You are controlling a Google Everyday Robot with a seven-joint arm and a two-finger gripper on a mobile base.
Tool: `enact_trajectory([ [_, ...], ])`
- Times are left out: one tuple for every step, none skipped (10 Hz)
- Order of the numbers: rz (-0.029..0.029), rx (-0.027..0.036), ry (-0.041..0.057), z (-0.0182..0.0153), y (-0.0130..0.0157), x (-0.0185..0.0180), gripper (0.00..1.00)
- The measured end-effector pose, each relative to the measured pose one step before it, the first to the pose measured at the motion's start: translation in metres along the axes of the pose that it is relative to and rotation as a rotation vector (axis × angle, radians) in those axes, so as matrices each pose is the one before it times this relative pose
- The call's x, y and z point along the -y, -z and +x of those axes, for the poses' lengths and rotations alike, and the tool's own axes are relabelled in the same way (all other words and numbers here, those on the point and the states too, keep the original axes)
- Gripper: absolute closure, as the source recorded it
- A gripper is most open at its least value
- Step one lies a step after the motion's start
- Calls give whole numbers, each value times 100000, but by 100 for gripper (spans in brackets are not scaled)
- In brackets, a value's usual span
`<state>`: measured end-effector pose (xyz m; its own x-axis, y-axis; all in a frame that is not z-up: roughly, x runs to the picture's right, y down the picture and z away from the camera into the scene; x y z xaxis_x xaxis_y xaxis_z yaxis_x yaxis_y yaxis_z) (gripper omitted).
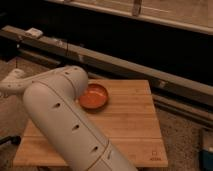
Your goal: Place the bottle in the ceramic bowl
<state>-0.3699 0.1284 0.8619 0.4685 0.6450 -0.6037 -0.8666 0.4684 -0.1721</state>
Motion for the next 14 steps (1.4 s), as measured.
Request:
enact_trajectory([
  [994, 339, -195, -142, 13, 365, 23],
  [1804, 634, -635, -76, 133, 1248, 23],
  [884, 117, -259, 196, 60, 668, 23],
  [1354, -11, -527, 518, -2, 1205, 23],
  [1279, -569, -748, 802, -341, 1349, 23],
  [1359, -1212, -1142, 991, -671, 1545, 23],
  [1025, -1204, -1161, 706, -698, 1169, 23],
  [922, -1458, -1499, 530, -781, 1062, 23],
  [214, -985, -830, 191, -395, 381, 23],
  [-447, -660, -1078, -3, -116, 384, 23],
  [-1448, -1195, -1513, -104, -58, 283, 23],
  [-4471, -1049, -1222, -208, 179, 207, 23],
  [-3851, -479, -1137, -307, 141, 136, 23],
  [-2620, -389, -1151, -495, 293, -194, 23],
])
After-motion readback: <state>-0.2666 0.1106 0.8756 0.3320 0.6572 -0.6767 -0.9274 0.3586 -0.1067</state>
